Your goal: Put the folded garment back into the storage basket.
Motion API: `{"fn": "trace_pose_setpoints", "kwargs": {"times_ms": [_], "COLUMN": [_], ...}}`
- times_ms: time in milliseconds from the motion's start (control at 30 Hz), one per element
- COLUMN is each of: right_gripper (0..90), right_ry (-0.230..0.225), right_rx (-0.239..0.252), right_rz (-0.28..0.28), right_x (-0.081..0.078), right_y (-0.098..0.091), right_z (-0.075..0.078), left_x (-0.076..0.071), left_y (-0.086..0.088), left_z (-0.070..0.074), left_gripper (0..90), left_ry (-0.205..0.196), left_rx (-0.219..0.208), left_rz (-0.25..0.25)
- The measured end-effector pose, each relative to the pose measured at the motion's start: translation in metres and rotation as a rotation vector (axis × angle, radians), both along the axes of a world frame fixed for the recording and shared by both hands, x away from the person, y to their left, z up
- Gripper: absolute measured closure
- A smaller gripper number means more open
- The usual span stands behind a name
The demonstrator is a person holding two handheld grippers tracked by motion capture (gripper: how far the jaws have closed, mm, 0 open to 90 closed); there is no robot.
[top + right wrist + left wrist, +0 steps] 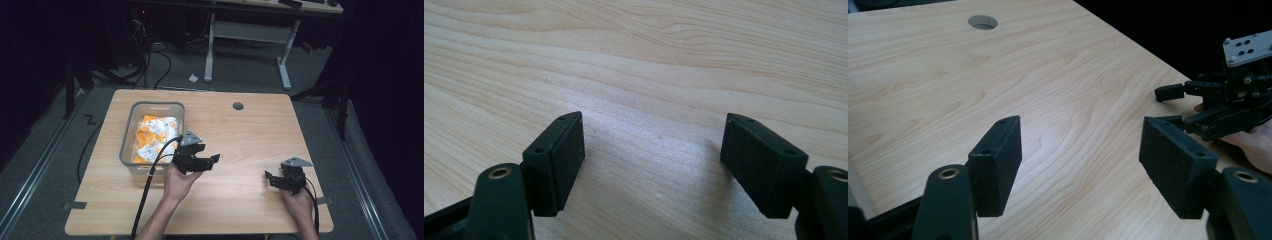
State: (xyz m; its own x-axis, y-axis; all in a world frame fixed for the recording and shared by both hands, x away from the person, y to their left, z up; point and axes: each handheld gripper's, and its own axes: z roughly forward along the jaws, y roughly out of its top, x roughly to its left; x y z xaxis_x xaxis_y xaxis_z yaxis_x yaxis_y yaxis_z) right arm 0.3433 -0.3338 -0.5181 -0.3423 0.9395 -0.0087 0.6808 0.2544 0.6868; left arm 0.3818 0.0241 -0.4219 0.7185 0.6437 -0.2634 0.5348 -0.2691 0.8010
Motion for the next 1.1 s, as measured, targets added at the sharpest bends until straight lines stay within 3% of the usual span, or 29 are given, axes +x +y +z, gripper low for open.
{"fn": "trace_pose_setpoints", "kwargs": {"times_ms": [367, 1100], "right_gripper": [26.0, 26.0], "right_ry": [0.0, 0.001], "right_rx": [0.001, 0.0], "right_rz": [-0.001, 0.0], "right_x": [0.0, 0.0], "right_y": [0.0, 0.0], "right_z": [0.0, 0.0], "left_x": [-0.001, -0.001], "left_y": [-0.005, -0.022], "left_z": [-0.012, -0.038], "left_gripper": [33.8, 33.7], "left_ry": [0.015, 0.029], "left_rx": [0.01, 0.077], "left_rz": [0.006, 0.016]}}
